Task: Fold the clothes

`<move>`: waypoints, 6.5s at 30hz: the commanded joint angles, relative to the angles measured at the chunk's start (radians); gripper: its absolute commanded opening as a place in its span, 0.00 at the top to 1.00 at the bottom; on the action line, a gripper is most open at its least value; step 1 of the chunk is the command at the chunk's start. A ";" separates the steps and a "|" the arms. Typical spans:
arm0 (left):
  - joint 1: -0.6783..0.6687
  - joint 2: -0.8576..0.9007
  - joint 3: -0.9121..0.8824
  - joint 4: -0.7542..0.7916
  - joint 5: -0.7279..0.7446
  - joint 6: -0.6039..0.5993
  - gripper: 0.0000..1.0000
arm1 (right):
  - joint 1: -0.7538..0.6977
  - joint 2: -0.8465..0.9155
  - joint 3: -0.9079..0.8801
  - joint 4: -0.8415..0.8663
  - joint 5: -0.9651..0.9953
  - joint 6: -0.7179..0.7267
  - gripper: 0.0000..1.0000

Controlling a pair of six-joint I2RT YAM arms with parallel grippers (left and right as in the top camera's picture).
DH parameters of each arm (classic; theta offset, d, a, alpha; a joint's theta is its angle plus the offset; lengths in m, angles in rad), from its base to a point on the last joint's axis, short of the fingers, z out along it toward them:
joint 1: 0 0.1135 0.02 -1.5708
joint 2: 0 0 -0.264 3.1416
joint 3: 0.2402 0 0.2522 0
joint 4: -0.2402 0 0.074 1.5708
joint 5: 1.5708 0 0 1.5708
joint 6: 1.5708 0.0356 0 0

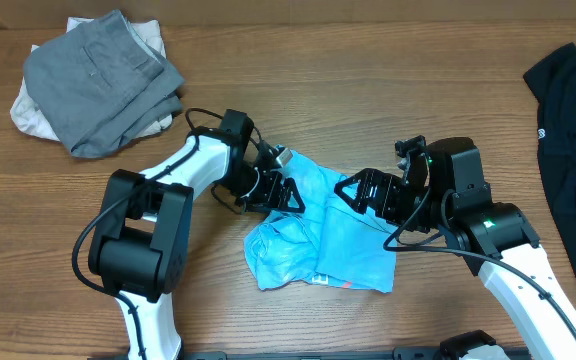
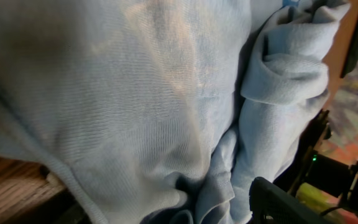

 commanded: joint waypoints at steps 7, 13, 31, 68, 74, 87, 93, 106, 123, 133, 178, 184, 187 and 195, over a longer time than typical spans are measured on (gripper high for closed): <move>-0.048 0.099 -0.069 -0.039 -0.323 -0.012 0.55 | 0.002 -0.001 0.004 -0.002 0.014 -0.006 0.00; -0.044 0.099 -0.069 -0.047 -0.410 -0.093 0.96 | 0.002 -0.001 0.004 -0.003 0.015 -0.006 0.00; 0.280 0.099 -0.055 -0.226 -0.674 -0.312 0.96 | 0.002 -0.001 0.004 -0.010 0.041 -0.006 0.00; -0.104 -0.266 0.143 -0.561 -0.782 -0.594 0.95 | 0.002 0.062 0.003 -0.080 0.198 -0.006 0.00; -0.218 -0.242 0.143 -0.486 -0.782 -0.652 0.83 | 0.002 0.062 0.003 -0.085 0.198 -0.006 0.00; -0.304 -0.047 0.141 -0.333 -0.721 -0.665 0.71 | 0.002 0.062 0.003 -0.085 0.198 -0.002 0.00; -0.305 -0.043 0.147 -0.334 -0.703 -0.665 0.69 | 0.002 0.062 0.003 -0.084 0.198 -0.002 0.00; -0.297 -0.200 0.367 -0.510 -0.689 -0.609 0.23 | 0.002 0.062 0.003 -0.084 0.198 -0.002 0.00; 0.214 -0.273 0.353 -0.690 -0.692 -0.487 0.00 | 0.002 0.062 0.003 -0.085 0.198 -0.002 0.00; 0.439 -0.273 0.001 -0.438 -0.294 -0.192 0.03 | 0.002 0.062 0.003 -0.084 0.198 -0.002 0.00; 0.444 -0.176 -0.105 -0.175 -0.224 -0.183 0.83 | 0.002 0.062 0.003 -0.083 0.198 -0.002 0.00; 0.444 -0.178 -0.033 -0.250 -0.233 -0.182 0.96 | 0.002 0.062 0.003 -0.083 0.198 -0.002 0.00; 0.443 -0.186 0.037 -0.318 -0.235 -0.178 0.96 | 0.002 0.062 0.003 -0.083 0.198 -0.002 0.00; 0.387 -0.229 0.195 -0.460 -0.235 -0.168 0.96 | 0.002 0.062 0.003 -0.080 0.198 -0.002 0.00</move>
